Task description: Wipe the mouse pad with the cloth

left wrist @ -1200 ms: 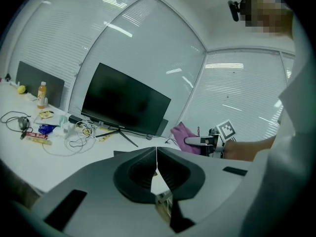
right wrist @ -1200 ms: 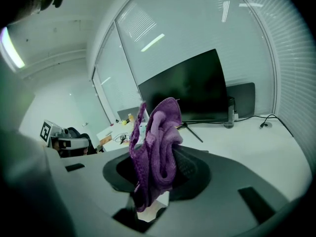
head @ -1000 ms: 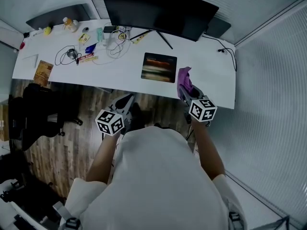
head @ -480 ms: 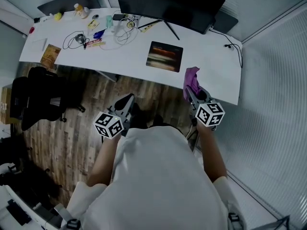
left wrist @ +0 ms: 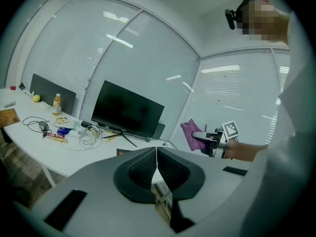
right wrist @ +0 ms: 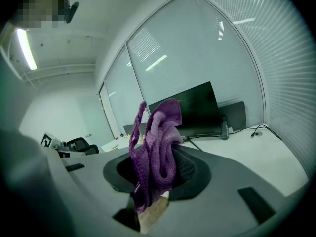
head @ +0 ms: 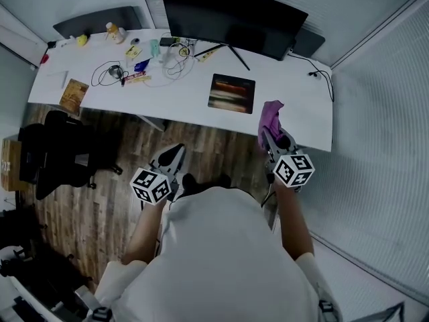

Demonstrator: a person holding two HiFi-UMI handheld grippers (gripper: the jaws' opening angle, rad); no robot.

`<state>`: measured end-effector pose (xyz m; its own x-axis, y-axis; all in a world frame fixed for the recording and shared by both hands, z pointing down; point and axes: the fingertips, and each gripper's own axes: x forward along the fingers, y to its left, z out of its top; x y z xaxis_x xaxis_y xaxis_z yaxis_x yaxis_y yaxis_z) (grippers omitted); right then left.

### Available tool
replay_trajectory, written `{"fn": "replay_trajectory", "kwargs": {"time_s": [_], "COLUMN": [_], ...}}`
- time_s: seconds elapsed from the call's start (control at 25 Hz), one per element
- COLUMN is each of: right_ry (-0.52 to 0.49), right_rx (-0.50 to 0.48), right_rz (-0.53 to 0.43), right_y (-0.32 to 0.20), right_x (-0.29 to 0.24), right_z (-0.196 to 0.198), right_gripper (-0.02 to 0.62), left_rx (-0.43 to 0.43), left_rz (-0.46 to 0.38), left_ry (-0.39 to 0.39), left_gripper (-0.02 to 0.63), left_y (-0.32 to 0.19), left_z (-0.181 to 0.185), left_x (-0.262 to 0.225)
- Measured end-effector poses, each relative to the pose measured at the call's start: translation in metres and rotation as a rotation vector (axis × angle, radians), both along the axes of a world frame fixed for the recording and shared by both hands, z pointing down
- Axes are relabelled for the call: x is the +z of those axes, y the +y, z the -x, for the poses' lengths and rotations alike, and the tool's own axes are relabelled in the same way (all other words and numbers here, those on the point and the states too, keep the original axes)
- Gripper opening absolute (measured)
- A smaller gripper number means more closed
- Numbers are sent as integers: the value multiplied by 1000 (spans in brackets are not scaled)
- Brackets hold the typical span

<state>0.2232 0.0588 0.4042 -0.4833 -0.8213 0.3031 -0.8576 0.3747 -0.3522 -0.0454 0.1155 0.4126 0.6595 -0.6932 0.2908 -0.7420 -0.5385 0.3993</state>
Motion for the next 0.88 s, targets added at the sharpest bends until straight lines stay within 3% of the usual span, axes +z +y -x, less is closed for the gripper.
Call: {"fn": "replay_trajectory", "kwargs": {"time_s": [0.88], "right_ry": [-18], "right_rx": [-22], "right_rz": [-25], "right_y": [-21], "right_x": [-16], "right_z": [31], "right_gripper": [138], "left_rx": [-12], "left_rz": [-48], "left_ry": [9], "left_gripper": [20], "left_y": [-21], "left_z": [29], "left_x": [-14]}}
